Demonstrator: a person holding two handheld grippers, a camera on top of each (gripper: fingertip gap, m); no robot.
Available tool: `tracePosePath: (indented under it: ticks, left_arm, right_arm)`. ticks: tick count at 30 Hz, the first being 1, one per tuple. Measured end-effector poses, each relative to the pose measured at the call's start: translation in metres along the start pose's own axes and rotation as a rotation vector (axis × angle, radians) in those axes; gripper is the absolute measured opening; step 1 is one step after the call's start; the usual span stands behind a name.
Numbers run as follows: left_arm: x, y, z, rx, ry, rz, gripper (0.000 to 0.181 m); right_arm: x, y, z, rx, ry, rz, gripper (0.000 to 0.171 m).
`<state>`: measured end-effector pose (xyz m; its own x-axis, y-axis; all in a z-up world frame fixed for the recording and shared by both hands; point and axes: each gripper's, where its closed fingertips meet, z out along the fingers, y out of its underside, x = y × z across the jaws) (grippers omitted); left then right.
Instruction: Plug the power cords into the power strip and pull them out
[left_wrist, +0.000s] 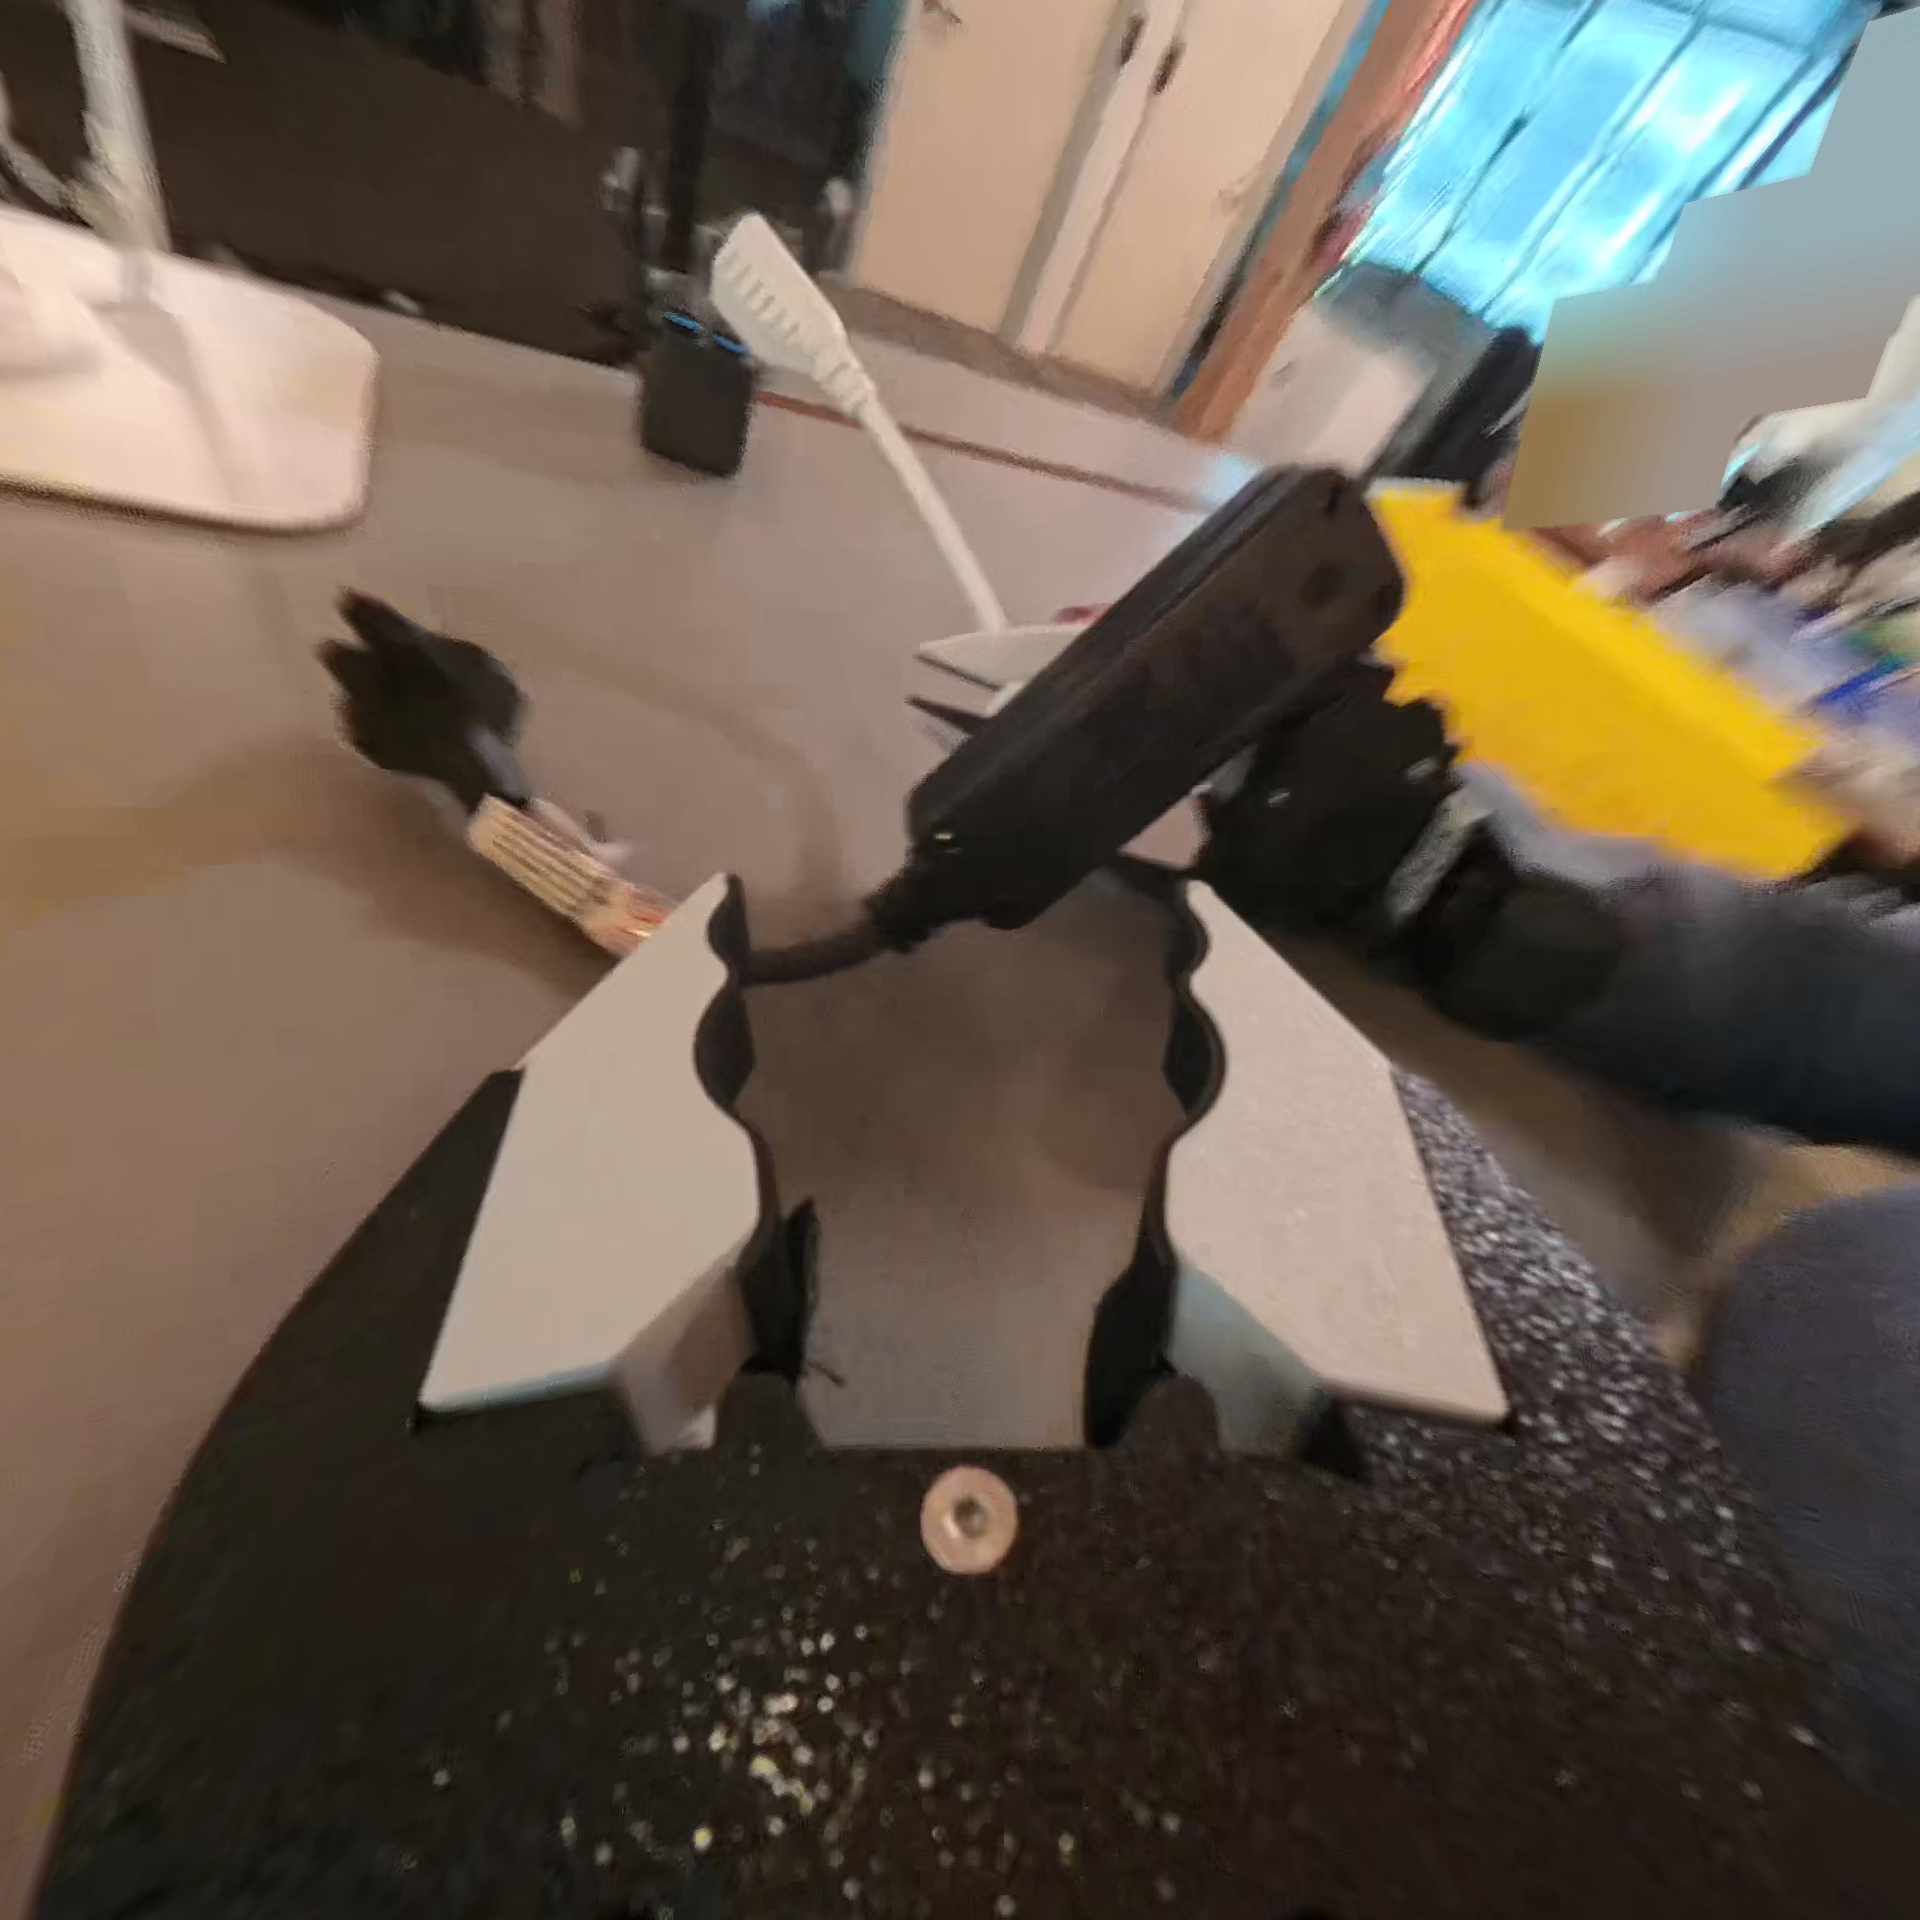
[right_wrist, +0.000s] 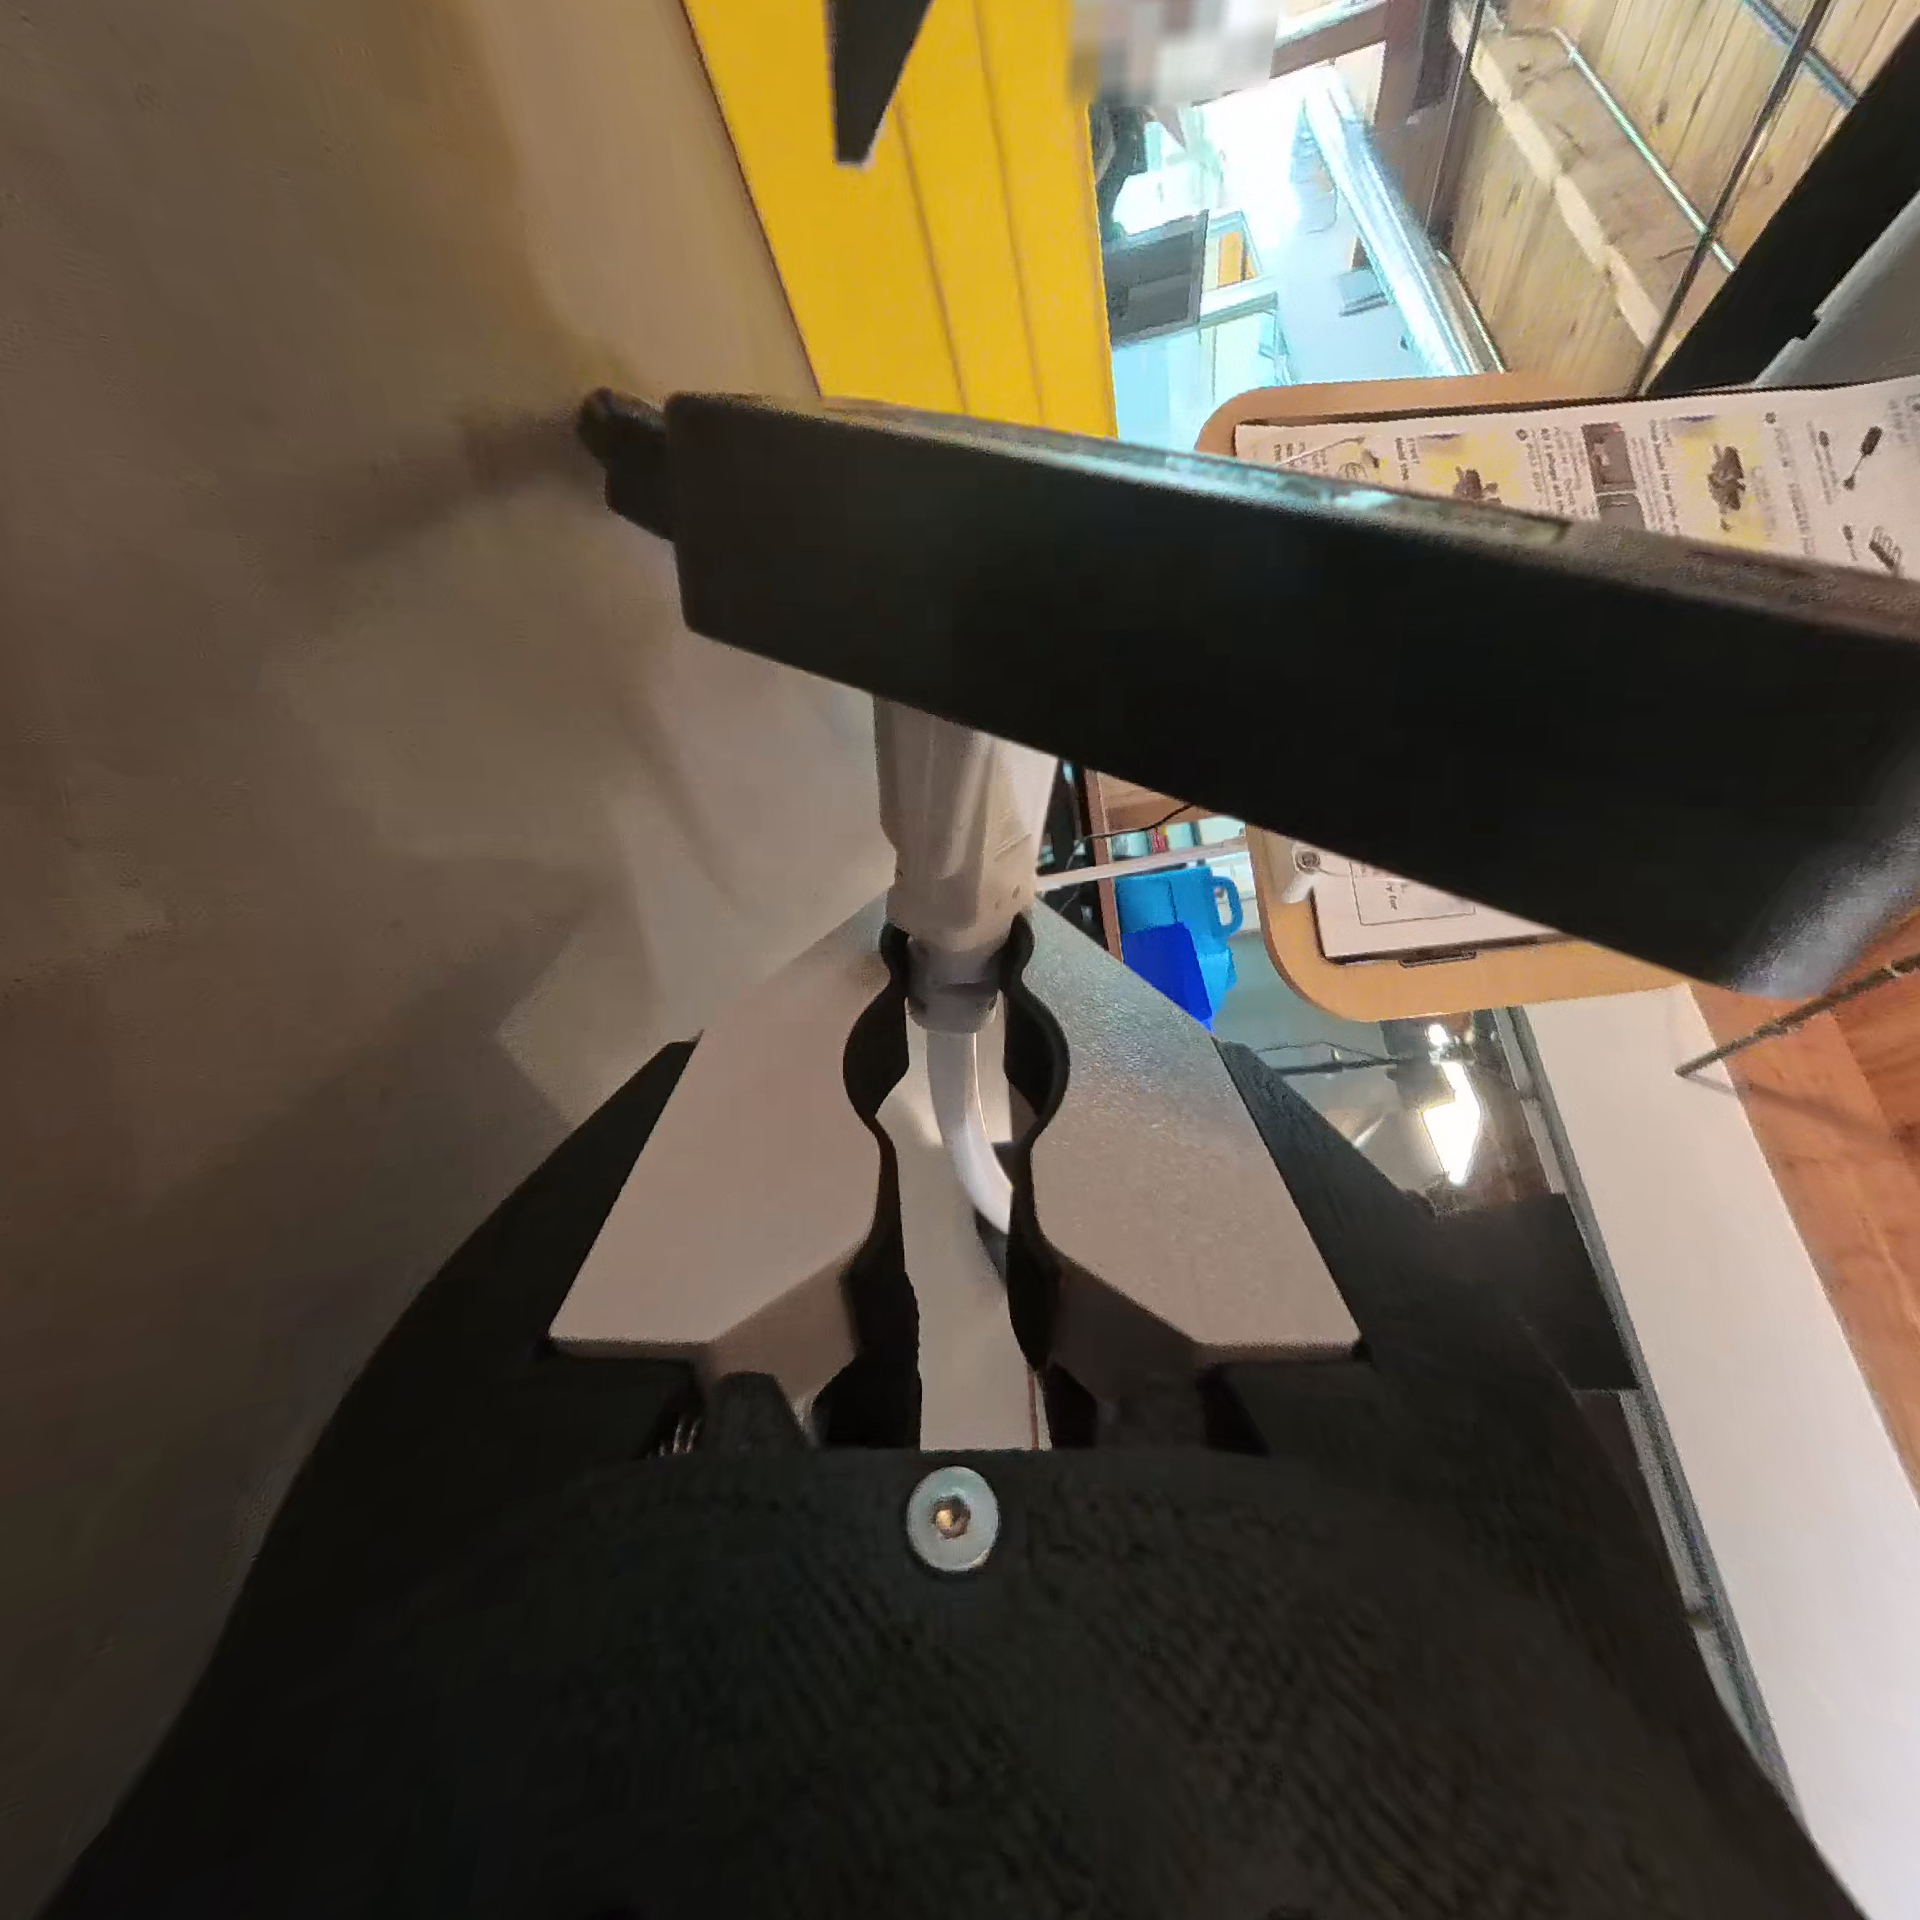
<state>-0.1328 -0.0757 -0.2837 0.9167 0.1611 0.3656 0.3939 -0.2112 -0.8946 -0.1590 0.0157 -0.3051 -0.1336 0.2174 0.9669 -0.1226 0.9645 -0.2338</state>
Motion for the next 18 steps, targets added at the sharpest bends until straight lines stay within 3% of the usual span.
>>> tracePosePath:
  ticks: [3, 7, 13, 17, 18]
  left_arm:
    - [0.002, 0.001, 0.006, -0.054, -0.078, 0.16, 0.108]
    - [0.011, 0.01, 0.025, -0.138, -0.1, 0.329, 0.113]
    - [0.011, 0.009, 0.051, -0.189, -0.177, 0.627, 0.092]
    - [0.008, 0.018, 0.058, -0.286, -0.169, 0.763, 0.045]
    - [0.008, 0.02, 0.057, -0.308, -0.158, 0.815, 0.045]
  right_arm:
    - [-0.007, 0.001, 0.0, 0.0, -0.027, -0.024, 0.012]
    - [-0.014, -0.002, -0.001, 0.02, -0.066, -0.016, 0.013]
    - [-0.017, -0.01, -0.004, 0.058, -0.061, -0.074, 0.014]
    - [-0.026, -0.012, -0.007, 0.085, -0.104, -0.096, 0.015]
    - [-0.03, -0.013, -0.007, 0.103, -0.132, -0.095, 0.015]
